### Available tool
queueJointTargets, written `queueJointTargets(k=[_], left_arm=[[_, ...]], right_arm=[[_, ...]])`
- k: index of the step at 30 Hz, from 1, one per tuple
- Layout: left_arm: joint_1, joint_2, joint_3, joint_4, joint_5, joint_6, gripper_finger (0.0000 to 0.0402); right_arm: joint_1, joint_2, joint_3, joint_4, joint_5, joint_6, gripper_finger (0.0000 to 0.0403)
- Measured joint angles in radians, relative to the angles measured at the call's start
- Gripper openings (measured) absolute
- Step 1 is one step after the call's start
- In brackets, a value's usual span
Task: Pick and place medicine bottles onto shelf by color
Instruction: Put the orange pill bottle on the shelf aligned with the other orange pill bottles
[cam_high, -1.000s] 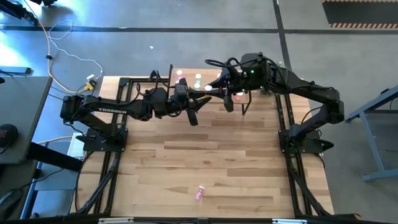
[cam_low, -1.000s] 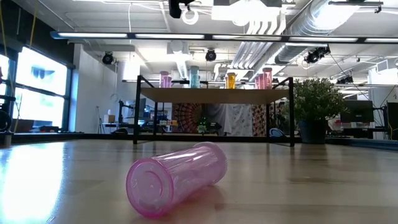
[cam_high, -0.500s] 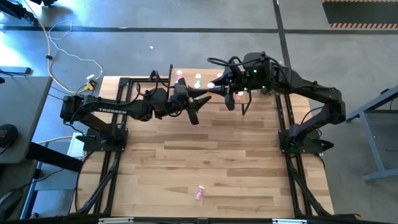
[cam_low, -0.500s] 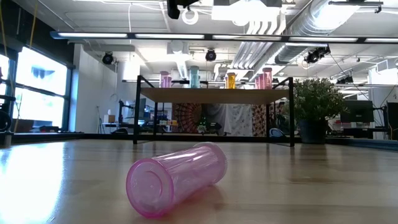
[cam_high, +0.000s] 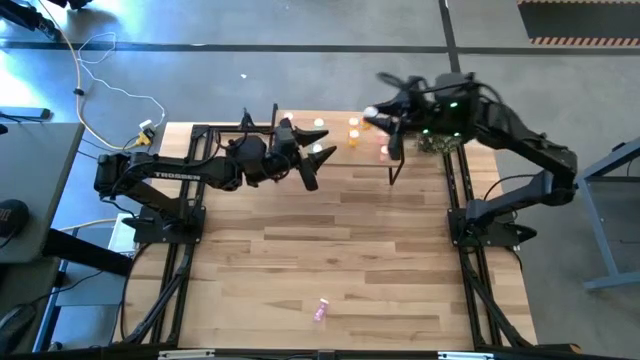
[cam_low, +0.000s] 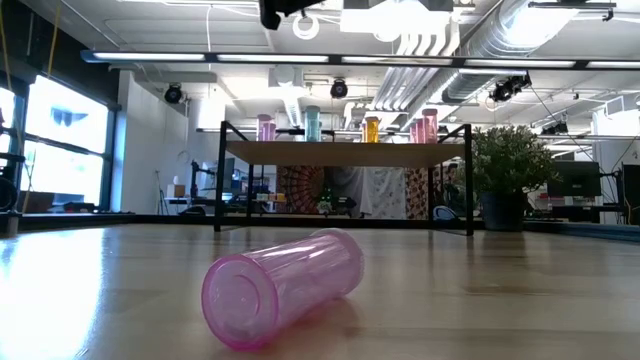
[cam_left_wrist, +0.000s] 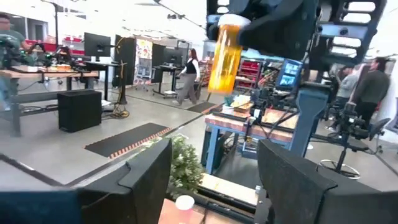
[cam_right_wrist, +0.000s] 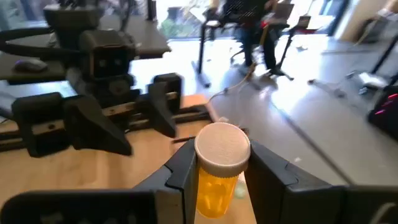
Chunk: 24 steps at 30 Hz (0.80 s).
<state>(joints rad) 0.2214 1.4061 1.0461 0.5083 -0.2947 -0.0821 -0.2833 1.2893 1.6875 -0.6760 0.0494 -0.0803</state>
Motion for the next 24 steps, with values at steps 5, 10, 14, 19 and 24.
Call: queueJointTargets(k=[5,10,14,19,24], left_arm=[[0.027,-0.049,0.000,-0.015,-0.005,0.043,0.0223],[0.048,-0.088,0.000,-0.056,-0.011,0.077,0.0223],[0.063,-0.115,0.000,-0.120,-0.011,0.078,0.0223],[0.077,-0.129,0.000,-0.183,-0.012,0.096,0.0223],[0.082,-0.129,-0.001,-0.199,0.000,0.131,0.0223]], right_arm=[[-0.074,-0.074,0.000,-0.007,0.011,-0.005,0.0094],[-0.130,-0.111,0.000,-0.059,0.019,0.054,0.0094],[-0.138,-0.091,0.000,-0.157,0.087,0.134,0.0094],[-0.116,-0.081,-0.099,-0.105,0.138,0.243,0.0094],[-0.096,-0.100,-0.260,0.029,0.147,0.329,0.0094]])
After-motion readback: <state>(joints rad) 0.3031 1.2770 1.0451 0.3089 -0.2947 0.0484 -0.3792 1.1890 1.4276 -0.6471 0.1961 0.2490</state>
